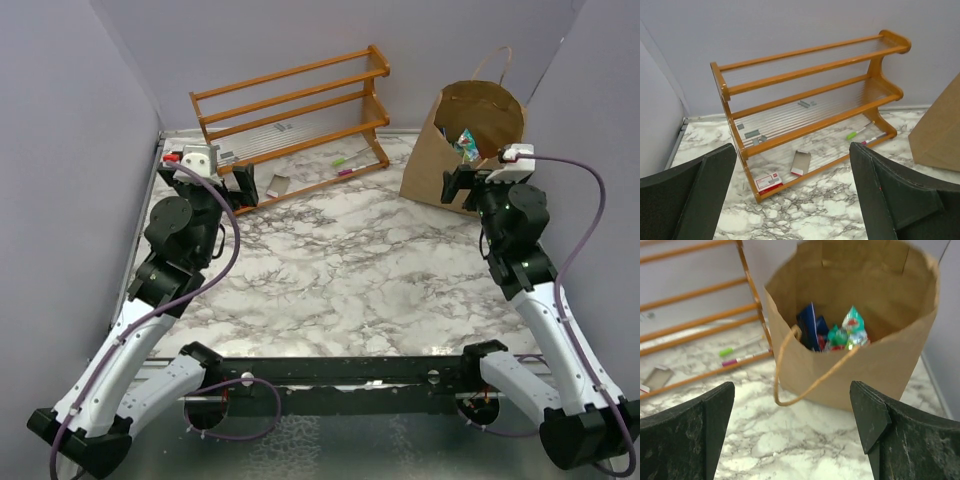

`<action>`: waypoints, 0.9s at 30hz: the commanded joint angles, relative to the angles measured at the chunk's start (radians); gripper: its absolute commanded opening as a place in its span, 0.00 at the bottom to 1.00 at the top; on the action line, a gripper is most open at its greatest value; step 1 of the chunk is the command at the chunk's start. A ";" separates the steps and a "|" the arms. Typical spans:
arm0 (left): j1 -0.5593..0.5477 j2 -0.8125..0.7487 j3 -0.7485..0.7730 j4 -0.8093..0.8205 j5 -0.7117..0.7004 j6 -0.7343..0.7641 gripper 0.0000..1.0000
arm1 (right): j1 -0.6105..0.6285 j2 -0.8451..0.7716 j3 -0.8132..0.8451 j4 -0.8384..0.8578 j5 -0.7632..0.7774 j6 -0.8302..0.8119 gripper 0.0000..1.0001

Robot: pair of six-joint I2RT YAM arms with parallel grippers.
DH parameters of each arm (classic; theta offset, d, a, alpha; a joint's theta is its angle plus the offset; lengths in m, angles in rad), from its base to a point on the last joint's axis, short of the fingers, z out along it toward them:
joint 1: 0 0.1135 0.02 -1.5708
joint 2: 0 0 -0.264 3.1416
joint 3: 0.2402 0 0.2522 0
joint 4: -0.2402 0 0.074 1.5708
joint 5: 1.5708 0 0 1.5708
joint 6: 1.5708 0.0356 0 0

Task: Take the snacks out of the paper bag
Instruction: Adjust the paper bag at the center of the board.

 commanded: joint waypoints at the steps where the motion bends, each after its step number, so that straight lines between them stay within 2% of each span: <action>1: 0.045 0.006 -0.044 0.086 0.102 -0.023 0.99 | -0.044 0.042 -0.074 0.090 0.027 0.108 0.99; 6: 0.073 0.018 -0.087 0.123 0.164 -0.036 0.99 | -0.078 0.085 -0.099 0.078 0.068 0.219 0.99; 10: 0.085 0.027 -0.106 0.150 0.211 -0.046 0.99 | -0.096 0.114 -0.053 0.022 0.056 0.260 0.99; 15: 0.091 0.042 -0.116 0.174 0.249 -0.056 0.99 | -0.108 0.133 0.002 -0.033 0.028 0.261 0.99; 27: 0.093 0.063 -0.126 0.213 0.307 -0.081 0.99 | -0.116 0.196 0.244 -0.227 0.117 0.264 0.99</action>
